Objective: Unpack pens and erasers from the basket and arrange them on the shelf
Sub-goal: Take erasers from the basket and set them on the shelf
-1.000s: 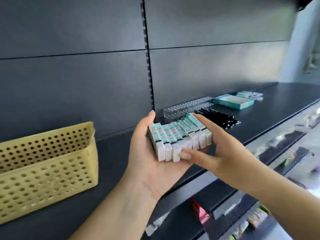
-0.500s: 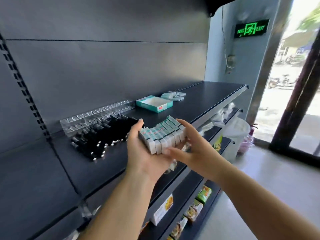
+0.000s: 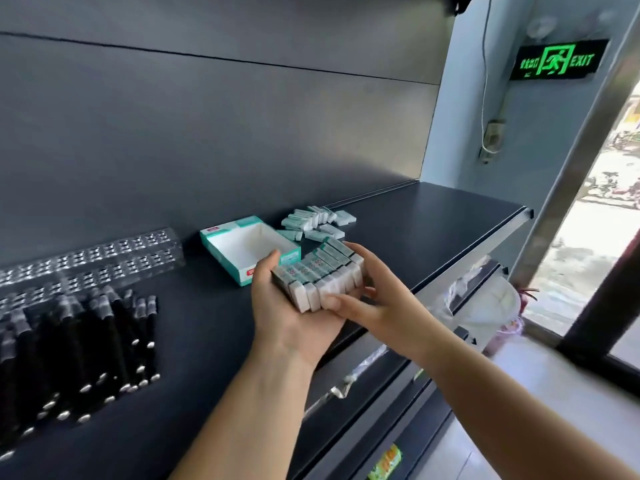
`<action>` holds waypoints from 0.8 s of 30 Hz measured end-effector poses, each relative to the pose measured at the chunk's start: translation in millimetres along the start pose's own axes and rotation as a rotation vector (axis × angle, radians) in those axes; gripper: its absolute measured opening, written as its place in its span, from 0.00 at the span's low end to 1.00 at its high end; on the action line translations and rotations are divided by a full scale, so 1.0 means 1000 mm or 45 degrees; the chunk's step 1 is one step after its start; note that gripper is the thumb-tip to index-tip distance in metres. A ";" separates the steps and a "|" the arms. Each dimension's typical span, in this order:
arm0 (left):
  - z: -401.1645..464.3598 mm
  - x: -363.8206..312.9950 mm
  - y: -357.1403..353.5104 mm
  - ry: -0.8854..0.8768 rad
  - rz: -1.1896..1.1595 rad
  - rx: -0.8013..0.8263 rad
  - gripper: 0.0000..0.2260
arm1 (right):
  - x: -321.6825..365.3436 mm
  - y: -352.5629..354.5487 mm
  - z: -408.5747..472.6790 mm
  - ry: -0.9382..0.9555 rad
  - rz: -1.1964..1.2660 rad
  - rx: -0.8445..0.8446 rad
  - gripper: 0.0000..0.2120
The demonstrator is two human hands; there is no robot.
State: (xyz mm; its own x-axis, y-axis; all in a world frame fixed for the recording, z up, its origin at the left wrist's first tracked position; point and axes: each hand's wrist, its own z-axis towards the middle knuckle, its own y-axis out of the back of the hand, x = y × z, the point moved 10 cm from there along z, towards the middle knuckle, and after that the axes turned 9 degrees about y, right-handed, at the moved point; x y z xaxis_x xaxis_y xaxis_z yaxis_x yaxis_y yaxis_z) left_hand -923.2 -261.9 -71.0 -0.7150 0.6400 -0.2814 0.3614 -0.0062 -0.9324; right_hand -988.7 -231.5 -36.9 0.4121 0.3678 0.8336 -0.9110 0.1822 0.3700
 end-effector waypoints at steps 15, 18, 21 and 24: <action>0.169 -0.012 0.011 -0.337 0.320 -0.438 0.17 | -0.146 0.058 0.140 0.191 -0.106 0.461 0.36; 0.180 -0.014 0.022 -0.361 0.395 -0.606 0.14 | -0.157 0.056 0.153 0.246 -0.115 0.629 0.29; 0.186 -0.020 0.025 -0.403 0.483 -0.769 0.15 | -0.170 0.056 0.160 0.317 -0.247 0.804 0.20; 0.186 -0.032 0.028 -0.491 0.674 -0.990 0.16 | -0.177 0.059 0.163 0.361 -0.356 0.912 0.14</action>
State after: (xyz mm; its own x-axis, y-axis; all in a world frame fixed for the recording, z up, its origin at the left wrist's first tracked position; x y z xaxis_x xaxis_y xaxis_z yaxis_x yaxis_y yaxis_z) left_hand -1001.1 -425.4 -130.7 -0.4447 0.4080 -0.7974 0.8784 0.3727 -0.2992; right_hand -1118.2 -434.2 -96.1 0.5262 0.6292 0.5721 -0.5239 -0.2900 0.8009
